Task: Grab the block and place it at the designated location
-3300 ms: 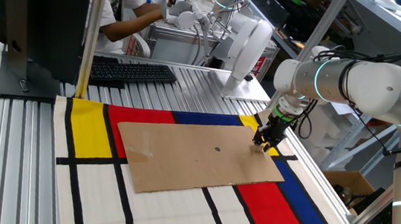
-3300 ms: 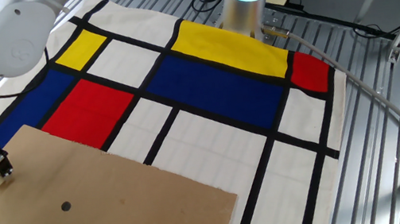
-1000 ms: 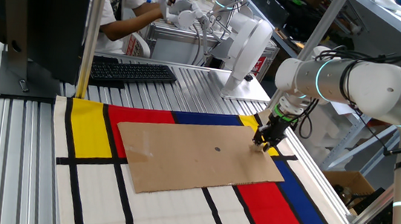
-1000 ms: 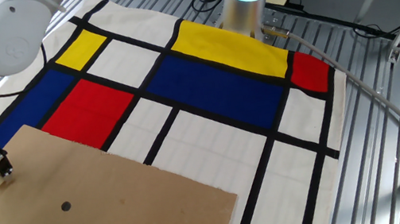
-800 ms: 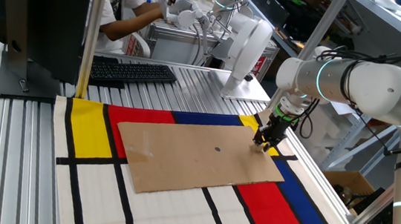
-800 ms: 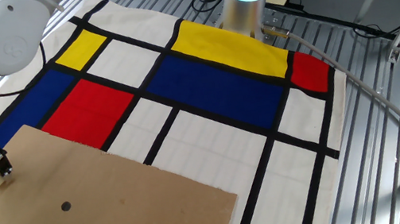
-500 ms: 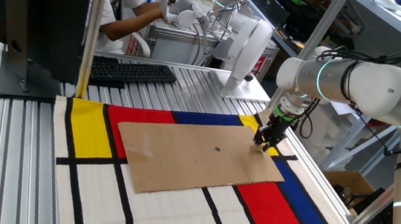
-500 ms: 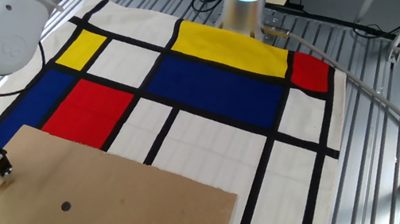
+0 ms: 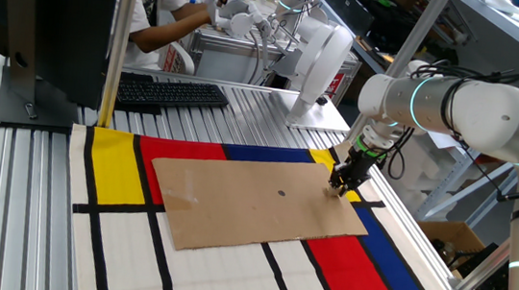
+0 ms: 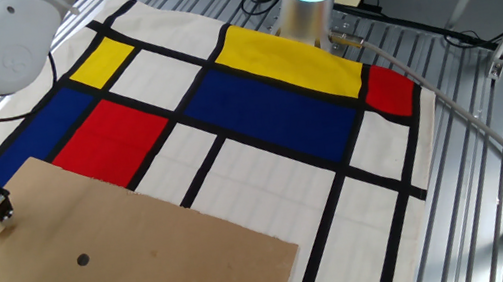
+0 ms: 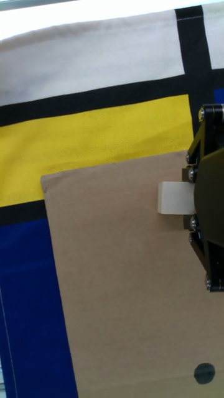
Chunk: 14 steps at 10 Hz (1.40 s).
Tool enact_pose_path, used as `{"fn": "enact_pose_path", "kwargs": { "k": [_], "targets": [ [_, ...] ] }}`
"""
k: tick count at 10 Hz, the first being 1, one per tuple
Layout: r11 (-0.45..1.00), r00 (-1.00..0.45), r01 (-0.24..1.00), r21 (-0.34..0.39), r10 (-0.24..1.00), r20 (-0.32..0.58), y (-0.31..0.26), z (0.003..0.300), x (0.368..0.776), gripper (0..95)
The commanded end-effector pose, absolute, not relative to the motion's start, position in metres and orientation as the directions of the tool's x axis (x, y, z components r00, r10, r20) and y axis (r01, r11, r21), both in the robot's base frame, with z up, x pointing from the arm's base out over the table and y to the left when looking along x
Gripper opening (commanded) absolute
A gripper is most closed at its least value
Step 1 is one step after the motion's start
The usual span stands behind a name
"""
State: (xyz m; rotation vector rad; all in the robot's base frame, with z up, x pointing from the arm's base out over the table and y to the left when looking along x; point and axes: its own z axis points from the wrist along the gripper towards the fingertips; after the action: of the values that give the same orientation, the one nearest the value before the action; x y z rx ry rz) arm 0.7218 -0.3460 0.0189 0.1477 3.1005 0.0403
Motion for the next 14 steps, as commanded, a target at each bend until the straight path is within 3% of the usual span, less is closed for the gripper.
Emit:
{"fn": "enact_pose_path", "kwargs": {
  "k": [1, 14],
  "targets": [
    [0.995, -0.995, 0.092, 0.033, 0.093, -0.036, -0.346, 0.019, 0.721, 0.0],
    [0.996, -0.996, 0.09, 0.03, 0.091, -0.026, -0.345, 0.038, 0.722, 0.0]
  ]
}}
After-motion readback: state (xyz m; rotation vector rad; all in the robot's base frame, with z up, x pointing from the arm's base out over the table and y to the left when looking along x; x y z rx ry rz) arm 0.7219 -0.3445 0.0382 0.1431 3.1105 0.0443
